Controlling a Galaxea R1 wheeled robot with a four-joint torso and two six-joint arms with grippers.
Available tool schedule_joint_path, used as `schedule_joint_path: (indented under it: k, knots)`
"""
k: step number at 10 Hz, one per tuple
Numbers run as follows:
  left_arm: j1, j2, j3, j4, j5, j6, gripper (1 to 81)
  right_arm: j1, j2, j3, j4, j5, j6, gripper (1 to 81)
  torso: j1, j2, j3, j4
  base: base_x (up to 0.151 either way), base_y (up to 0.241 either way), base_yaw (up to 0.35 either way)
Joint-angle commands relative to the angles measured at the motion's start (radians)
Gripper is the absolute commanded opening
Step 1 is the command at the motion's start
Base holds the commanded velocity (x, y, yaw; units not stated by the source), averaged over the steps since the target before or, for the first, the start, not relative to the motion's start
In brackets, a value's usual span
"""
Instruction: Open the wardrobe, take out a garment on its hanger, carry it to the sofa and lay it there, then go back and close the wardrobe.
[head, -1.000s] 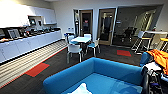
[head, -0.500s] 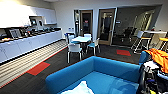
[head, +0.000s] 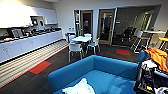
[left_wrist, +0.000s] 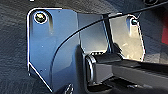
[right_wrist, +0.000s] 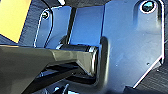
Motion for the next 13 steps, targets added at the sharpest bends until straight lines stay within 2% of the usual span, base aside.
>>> schedule_joint_path:
  k: [1,7,13]
  knots:
    - [-0.046,-0.002,0.009,0.008,0.046,0.007,81.1,0.032,0.005,0.001,-0.007,-0.048,-0.002,81.1,0.001,0.000,0.000,0.000,-0.109,0.000,0.000]
    - [-0.048,-0.001,0.009,0.010,0.046,0.007,81.1,0.034,0.005,0.001,-0.007,-0.048,-0.002,81.1,0.001,0.000,0.000,0.000,-0.078,0.000,0.000]
    - [-0.047,0.001,0.003,0.008,0.048,0.007,81.1,0.029,0.003,0.000,-0.007,-0.048,-0.002,81.1,0.001,-0.001,0.000,0.000,0.000,0.000,0.000]
